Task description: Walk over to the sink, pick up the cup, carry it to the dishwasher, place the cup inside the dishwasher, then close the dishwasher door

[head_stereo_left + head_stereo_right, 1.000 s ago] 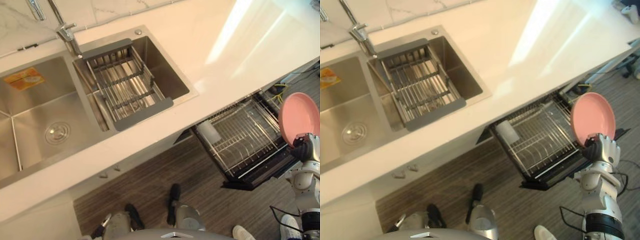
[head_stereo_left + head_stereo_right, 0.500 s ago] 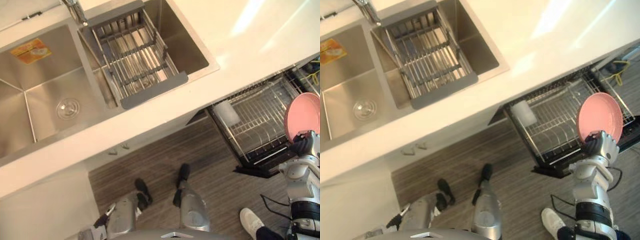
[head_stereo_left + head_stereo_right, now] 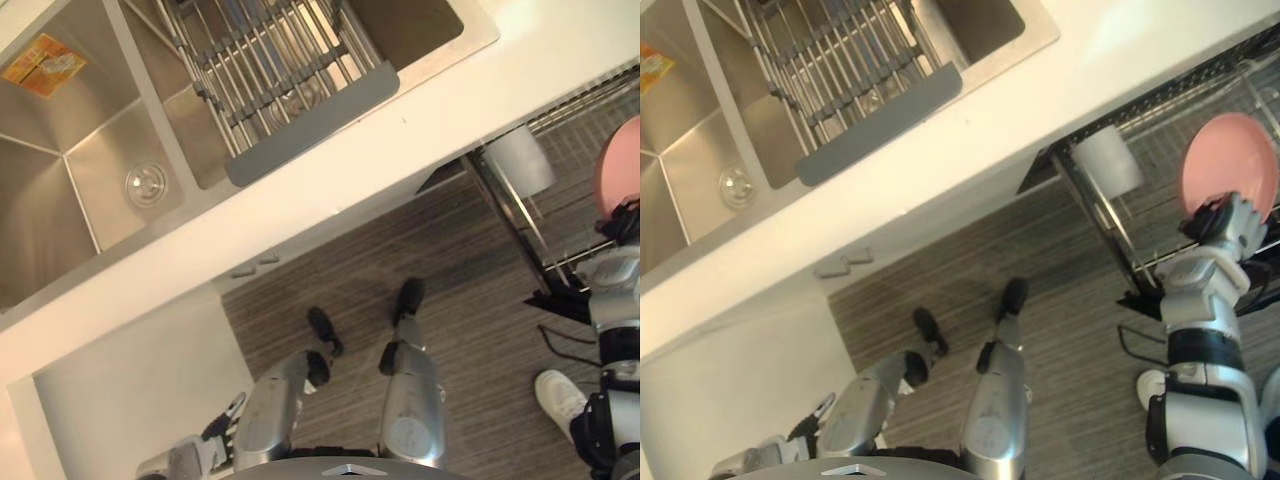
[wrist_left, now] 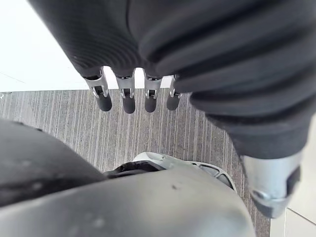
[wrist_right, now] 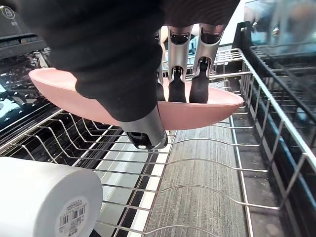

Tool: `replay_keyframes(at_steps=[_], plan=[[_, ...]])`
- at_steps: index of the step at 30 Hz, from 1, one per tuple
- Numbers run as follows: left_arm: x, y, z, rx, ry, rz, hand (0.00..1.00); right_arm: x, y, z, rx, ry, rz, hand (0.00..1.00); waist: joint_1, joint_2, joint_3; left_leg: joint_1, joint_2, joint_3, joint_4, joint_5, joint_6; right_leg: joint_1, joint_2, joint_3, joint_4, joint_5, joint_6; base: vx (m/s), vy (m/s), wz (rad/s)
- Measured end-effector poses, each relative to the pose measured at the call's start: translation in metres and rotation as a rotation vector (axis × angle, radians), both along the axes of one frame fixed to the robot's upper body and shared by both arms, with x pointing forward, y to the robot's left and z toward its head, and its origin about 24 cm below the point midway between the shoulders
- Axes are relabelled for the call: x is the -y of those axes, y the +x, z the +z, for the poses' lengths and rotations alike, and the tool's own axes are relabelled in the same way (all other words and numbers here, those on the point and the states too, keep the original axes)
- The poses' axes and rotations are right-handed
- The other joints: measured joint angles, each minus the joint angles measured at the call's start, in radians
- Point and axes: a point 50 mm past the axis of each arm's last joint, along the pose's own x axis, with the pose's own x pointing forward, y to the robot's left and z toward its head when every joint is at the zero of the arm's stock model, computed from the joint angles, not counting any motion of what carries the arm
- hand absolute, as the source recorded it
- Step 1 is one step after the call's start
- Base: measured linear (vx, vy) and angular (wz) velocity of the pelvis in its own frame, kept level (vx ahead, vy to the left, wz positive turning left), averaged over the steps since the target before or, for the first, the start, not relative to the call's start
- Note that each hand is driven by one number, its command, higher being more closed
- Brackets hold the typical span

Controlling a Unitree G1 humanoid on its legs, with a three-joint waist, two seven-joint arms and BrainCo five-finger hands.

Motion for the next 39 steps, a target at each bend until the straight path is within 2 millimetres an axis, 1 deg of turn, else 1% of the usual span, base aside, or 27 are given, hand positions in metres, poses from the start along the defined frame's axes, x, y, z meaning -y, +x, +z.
replay_keyframes(at_steps=[3, 4, 7, 8, 12, 14, 18, 22, 24, 26, 29, 30, 31, 33, 34, 36, 38, 39], plan=[[0.004, 0.004, 0.000, 0.007, 0.004, -0.037, 0.00, -0.005, 0.008, 0.010, -0.008, -0.021, 0.021, 1.00, 0.012, 0.001, -0.001, -0.019, -0.013, -0.005, -0.024, 0.019, 0.001, -0.038, -0.004, 0.018, -0.001, 0.011, -0.003, 0.01, 0.011, -0.08], [0.005, 0.005, 0.000, 0.007, 0.005, -0.046, 0.00, -0.007, 0.010, 0.010, -0.016, -0.026, 0.022, 1.00, 0.013, 0.002, -0.001, -0.023, -0.016, -0.006, -0.029, 0.023, 0.001, -0.044, -0.006, 0.018, 0.000, 0.011, -0.003, 0.00, 0.000, 0.00], [0.007, 0.010, 0.000, 0.007, 0.012, -0.059, 0.00, -0.002, 0.010, 0.013, -0.032, -0.018, -0.023, 1.00, 0.024, 0.005, -0.003, -0.048, -0.020, -0.009, -0.031, 0.031, 0.003, -0.070, -0.010, 0.019, 0.002, 0.015, -0.005, 0.02, -0.005, 0.04], [0.008, 0.012, 0.000, 0.008, 0.009, -0.064, 0.00, 0.000, 0.009, 0.015, -0.040, -0.022, -0.037, 0.00, 0.032, 0.006, -0.004, -0.054, -0.023, -0.009, -0.037, 0.036, 0.005, -0.080, -0.012, 0.021, 0.003, 0.016, -0.006, 0.01, -0.009, 0.03], [0.010, 0.016, 0.001, 0.006, -0.008, -0.060, 0.00, 0.004, 0.008, 0.016, -0.059, 0.009, -0.090, 0.00, 0.037, 0.006, -0.004, -0.066, -0.037, -0.017, -0.064, 0.057, 0.007, -0.103, -0.019, 0.020, 0.005, 0.019, -0.007, 0.02, -0.009, 0.06], [0.011, 0.017, 0.001, 0.001, -0.018, -0.036, 0.00, 0.011, 0.004, 0.006, -0.089, 0.086, -0.128, 0.00, 0.048, 0.008, -0.006, -0.066, -0.040, -0.029, -0.064, 0.059, 0.006, -0.104, -0.021, 0.019, 0.008, 0.019, -0.007, 0.04, -0.019, 0.02], [0.013, 0.016, -0.001, -0.018, -0.021, 0.010, 0.00, 0.016, 0.000, -0.002, -0.102, 0.149, -0.180, 0.00, 0.054, 0.016, -0.011, -0.062, -0.053, -0.062, -0.086, 0.074, 0.003, -0.107, -0.030, 0.015, 0.014, 0.017, -0.007, 0.05, -0.020, 0.06], [0.013, 0.020, 0.000, -0.026, -0.019, 0.058, 0.00, 0.020, -0.005, -0.006, -0.053, 0.222, -0.231, 0.00, 0.059, 0.016, -0.011, -0.059, -0.058, -0.073, -0.107, 0.093, 0.005, -0.118, -0.036, 0.011, 0.038, 0.003, -0.014, 0.03, -0.034, 0.09], [0.013, 0.021, 0.000, -0.032, -0.022, 0.095, 0.00, 0.024, -0.009, -0.004, 0.004, 0.252, -0.263, 0.00, 0.057, 0.016, -0.011, -0.044, -0.062, -0.082, -0.134, 0.110, 0.002, -0.112, -0.037, 0.010, 0.043, 0.002, -0.013, 0.03, -0.042, 0.10], [0.013, 0.021, 0.000, -0.031, -0.023, 0.101, 0.00, 0.025, -0.011, -0.003, 0.042, 0.269, -0.275, 0.00, 0.056, 0.016, -0.011, -0.036, -0.062, -0.083, -0.138, 0.113, 0.001, -0.108, -0.038, 0.009, 0.048, -0.001, -0.013, 0.03, -0.035, 0.01], [0.010, 0.023, 0.001, -0.024, -0.040, 0.161, 0.00, 0.027, -0.014, -0.003, 0.146, 0.342, -0.270, 0.00, 0.044, 0.016, -0.011, 0.006, -0.064, -0.085, -0.155, 0.114, 0.000, -0.082, -0.042, 0.010, 0.073, -0.023, -0.013, 0.04, -0.034, -0.02], [0.008, 0.025, 0.002, -0.013, -0.049, 0.196, 0.00, 0.026, -0.017, -0.001, 0.212, 0.391, -0.249, 0.00, 0.036, 0.015, -0.011, 0.030, -0.064, -0.085, -0.161, 0.108, -0.006, -0.067, -0.043, 0.012, 0.085, -0.033, -0.009, 0.05, -0.033, -0.03], [0.007, 0.026, 0.003, -0.005, -0.050, 0.207, 0.00, 0.025, -0.018, 0.000, 0.238, 0.406, -0.231, 0.00, 0.030, 0.014, -0.010, 0.037, -0.063, -0.085, -0.162, 0.107, -0.006, -0.062, -0.044, 0.012, 0.091, -0.039, -0.007, 0.06, -0.041, -0.03], [0.002, 0.028, 0.005, 0.006, -0.044, 0.246, 0.00, 0.022, -0.022, 0.002, 0.268, 0.425, -0.182, 0.00, 0.009, 0.009, -0.006, 0.063, -0.060, -0.084, -0.158, 0.098, -0.005, -0.041, -0.046, 0.012, 0.108, -0.055, -0.003, 0.06, -0.035, -0.02], [-0.001, 0.029, 0.006, 0.008, -0.044, 0.275, 0.00, 0.021, -0.026, 0.001, 0.286, 0.431, -0.165, 0.00, -0.006, 0.003, -0.002, 0.083, -0.054, -0.082, -0.145, 0.085, -0.006, -0.016, -0.044, 0.012, 0.111, -0.060, -0.002, 0.09, -0.053, -0.13], [-0.008, 0.030, 0.008, 0.021, -0.039, 0.315, 0.00, 0.023, -0.035, 0.000, 0.327, 0.438, -0.157, 0.00, -0.020, -0.011, 0.007, 0.115, -0.038, -0.067, -0.111, 0.053, -0.009, 0.026, -0.034, 0.020, 0.111, -0.071, -0.001, 0.10, -0.061, -0.24], [-0.017, 0.023, 0.007, 0.016, -0.025, 0.361, 0.00, 0.026, -0.048, 0.003, 0.432, 0.446, -0.128, 0.00, -0.040, -0.033, 0.017, 0.152, -0.010, -0.047, -0.069, 0.008, -0.020, 0.081, -0.011, 0.034, 0.105, -0.083, 0.000, 0.10, -0.067, -0.34], [-0.019, 0.020, 0.006, 0.010, -0.020, 0.368, 0.00, 0.027, -0.052, 0.005, 0.452, 0.435, -0.126, 0.00, -0.046, -0.038, 0.016, 0.159, -0.003, -0.042, -0.058, -0.002, -0.024, 0.093, -0.004, 0.037, 0.100, -0.085, 0.000, 0.08, -0.054, -0.41]])
